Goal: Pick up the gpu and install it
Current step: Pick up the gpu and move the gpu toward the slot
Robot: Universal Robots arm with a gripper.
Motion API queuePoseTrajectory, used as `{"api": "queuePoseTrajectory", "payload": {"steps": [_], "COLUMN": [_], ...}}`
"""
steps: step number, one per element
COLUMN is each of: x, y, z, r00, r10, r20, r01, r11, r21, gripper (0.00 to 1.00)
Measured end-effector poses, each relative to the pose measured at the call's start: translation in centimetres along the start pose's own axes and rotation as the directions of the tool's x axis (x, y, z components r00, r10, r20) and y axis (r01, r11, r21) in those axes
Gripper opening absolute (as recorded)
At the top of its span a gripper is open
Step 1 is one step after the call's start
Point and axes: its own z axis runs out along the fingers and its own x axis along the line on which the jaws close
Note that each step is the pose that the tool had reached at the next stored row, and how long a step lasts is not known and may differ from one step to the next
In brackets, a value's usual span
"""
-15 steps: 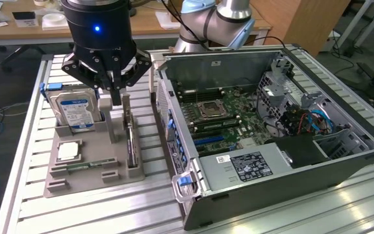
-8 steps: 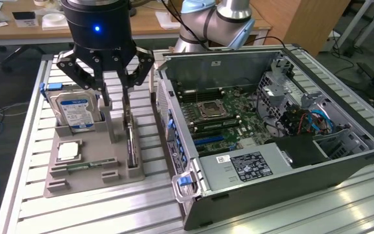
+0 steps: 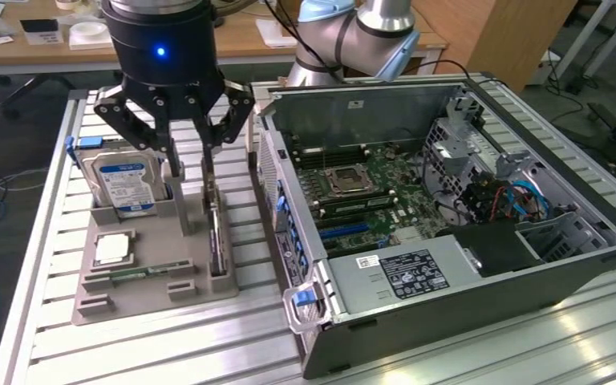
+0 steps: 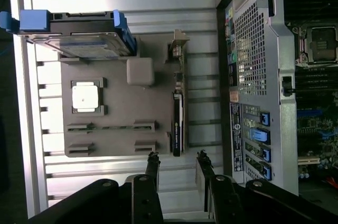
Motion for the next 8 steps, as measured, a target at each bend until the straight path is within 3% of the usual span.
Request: {"api": "queuePoseTrajectory", "payload": {"steps": [8], "x": [0.0], "y": [-0.07], "z": [1.45], "r00": [1.0000], "r10": [0.000], "r20": [0.0000], "r01": [0.000], "r11": [1.0000], "r21": [0.0000], "gripper": [0.42]}}
